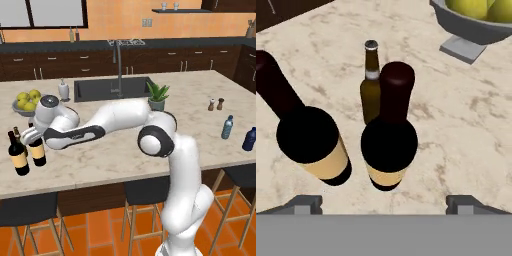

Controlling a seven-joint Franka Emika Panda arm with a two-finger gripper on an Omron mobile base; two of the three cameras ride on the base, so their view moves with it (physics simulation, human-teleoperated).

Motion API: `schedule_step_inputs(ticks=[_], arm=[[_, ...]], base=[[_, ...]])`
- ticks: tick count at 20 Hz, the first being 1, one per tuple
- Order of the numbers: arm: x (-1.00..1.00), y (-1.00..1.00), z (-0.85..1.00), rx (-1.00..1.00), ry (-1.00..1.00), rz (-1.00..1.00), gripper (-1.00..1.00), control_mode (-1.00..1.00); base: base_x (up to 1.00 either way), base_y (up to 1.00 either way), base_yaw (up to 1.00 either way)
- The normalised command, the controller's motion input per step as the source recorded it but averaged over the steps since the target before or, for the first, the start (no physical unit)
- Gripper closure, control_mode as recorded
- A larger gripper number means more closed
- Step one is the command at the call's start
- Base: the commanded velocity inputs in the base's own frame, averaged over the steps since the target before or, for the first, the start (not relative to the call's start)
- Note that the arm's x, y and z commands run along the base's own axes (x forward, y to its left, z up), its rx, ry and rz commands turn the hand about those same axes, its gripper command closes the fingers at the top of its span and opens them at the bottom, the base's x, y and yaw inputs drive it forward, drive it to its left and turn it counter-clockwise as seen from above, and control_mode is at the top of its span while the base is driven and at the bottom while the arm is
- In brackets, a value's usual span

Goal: Move the plastic bottles in the middle to the plastics group, and the glass bottles in the middle to the glass group.

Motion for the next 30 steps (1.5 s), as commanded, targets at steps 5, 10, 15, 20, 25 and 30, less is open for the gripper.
schedule_step_inputs(ticks=[5, 10, 15, 20, 25, 30], arm=[[-0.65, -0.87, 0.25, 0.08, -0.03, -0.04, -1.0, -1.0], [-0.4, -1.0, 0.23, 0.01, 0.0, -0.17, -1.0, -1.0], [-0.03, -0.9, 0.77, 0.0, 0.03, -0.2, -1.0, -1.0], [0.0, -0.97, 0.74, 0.0, 0.06, -0.27, -1.0, -1.0], [-0.09, -1.0, 0.52, -0.01, 0.08, -0.26, -1.0, -1.0], [-0.19, -1.0, 0.02, 0.0, 0.13, -0.27, -1.0, -1.0]], base=[[0.0, 0.0, 0.0], [0.0, 0.0, 0.0], [0.0, 0.0, 0.0], [0.0, 0.0, 0.0], [0.0, 0.0, 0.0], [0.0, 0.0, 0.0]])
